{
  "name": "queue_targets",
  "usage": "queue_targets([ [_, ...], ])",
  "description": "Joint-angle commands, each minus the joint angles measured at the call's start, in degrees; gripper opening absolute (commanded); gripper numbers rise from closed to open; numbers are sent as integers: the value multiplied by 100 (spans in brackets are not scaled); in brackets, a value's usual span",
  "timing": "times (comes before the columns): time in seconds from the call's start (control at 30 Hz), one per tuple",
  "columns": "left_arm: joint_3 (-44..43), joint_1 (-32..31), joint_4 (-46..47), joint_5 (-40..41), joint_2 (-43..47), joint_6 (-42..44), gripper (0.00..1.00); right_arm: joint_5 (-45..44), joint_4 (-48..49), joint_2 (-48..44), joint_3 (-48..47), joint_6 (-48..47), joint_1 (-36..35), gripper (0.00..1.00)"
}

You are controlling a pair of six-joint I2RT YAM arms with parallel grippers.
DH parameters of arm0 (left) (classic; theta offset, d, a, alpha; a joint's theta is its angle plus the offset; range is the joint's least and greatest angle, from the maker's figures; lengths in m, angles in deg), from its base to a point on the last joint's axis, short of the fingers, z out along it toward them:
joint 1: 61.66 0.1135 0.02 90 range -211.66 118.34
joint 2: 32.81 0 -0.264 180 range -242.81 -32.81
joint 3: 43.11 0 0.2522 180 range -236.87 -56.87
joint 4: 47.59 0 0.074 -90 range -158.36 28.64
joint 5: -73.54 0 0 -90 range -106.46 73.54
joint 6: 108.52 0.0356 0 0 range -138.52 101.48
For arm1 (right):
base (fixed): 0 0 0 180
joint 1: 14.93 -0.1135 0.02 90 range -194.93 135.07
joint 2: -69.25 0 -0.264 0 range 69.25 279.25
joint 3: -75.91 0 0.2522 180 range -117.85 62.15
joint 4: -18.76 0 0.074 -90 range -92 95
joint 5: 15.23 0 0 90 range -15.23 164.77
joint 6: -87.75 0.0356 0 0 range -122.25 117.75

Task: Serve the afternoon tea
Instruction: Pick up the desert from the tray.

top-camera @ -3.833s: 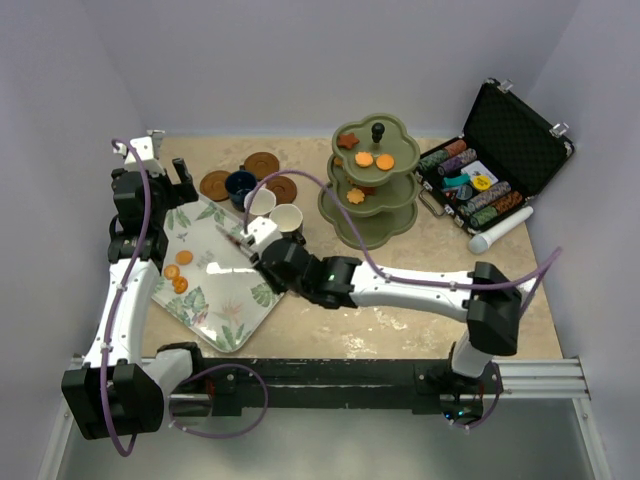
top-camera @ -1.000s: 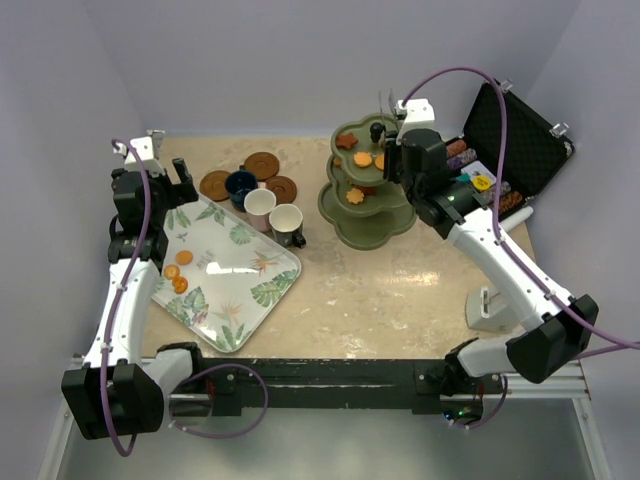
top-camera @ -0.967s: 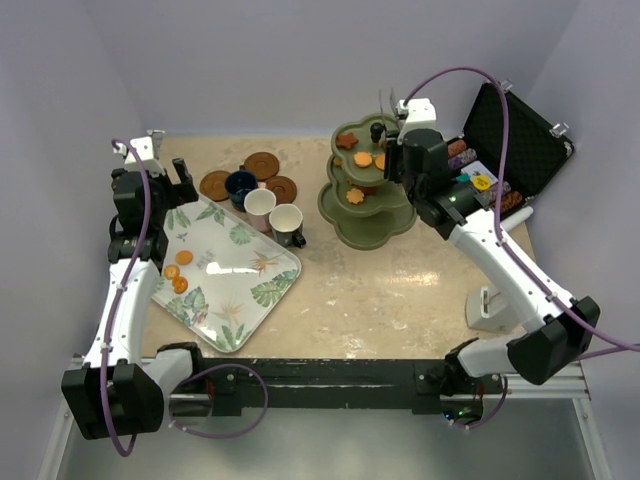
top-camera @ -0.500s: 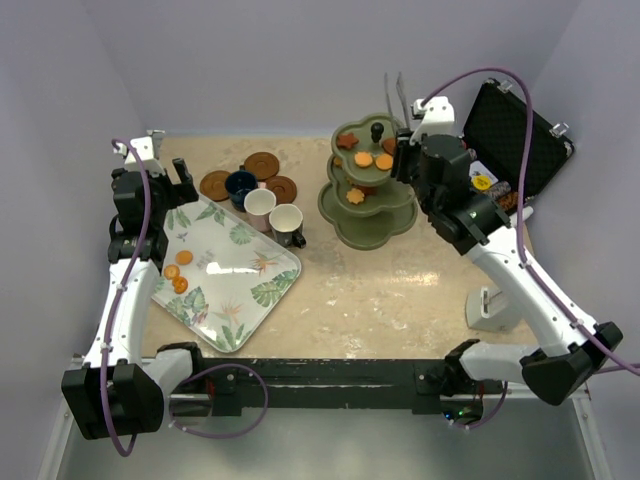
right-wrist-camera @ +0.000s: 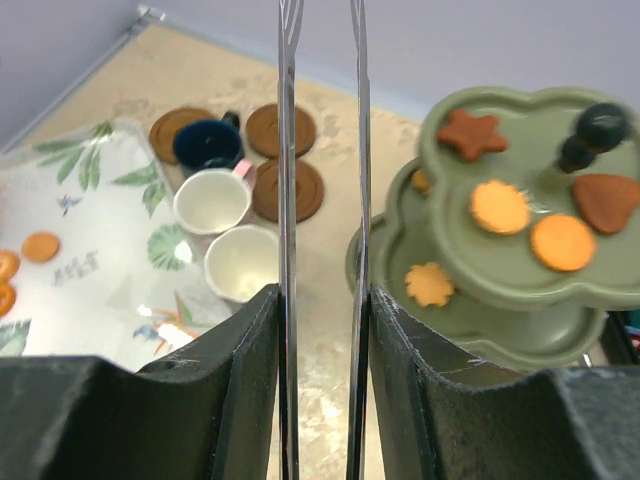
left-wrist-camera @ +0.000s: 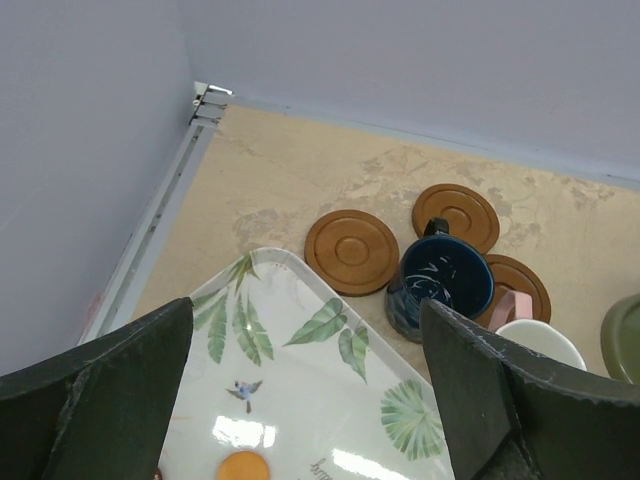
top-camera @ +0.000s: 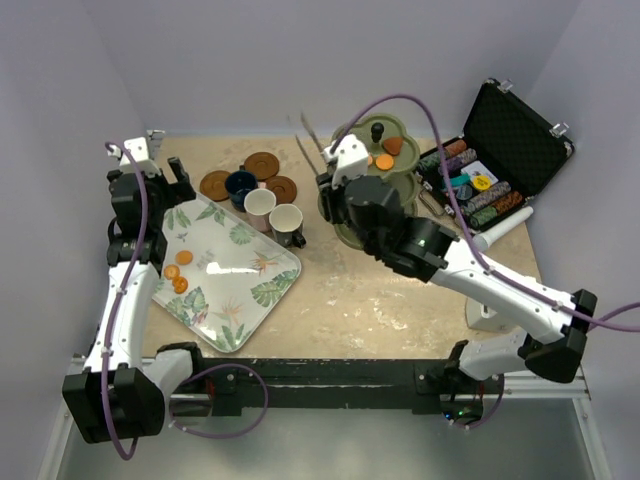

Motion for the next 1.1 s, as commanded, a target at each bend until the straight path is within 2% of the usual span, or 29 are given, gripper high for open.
queue_targets([
  [0.0,7,60,307,414,194,-103,99,-100,294,269,-106,96,-686,41],
  [0.17,-2,51,272,556,185,-77,99,181,478,822,-80,245,-1382,41],
  [0.33,7,60,272,521,106,-103,100,1024,1119,1604,8,316,-1778,41],
  [0.43,25,60,307,521,62,-103,99,1552,1558,2044,52,307,-1849,41],
  [0.57,69,51,342,538,9,-103,99,1782,1858,2580,-1,202,-1875,42],
  [1.07,77,60,360,547,-219,-77,99,1896,1674,3899,-783,70,-1708,46],
])
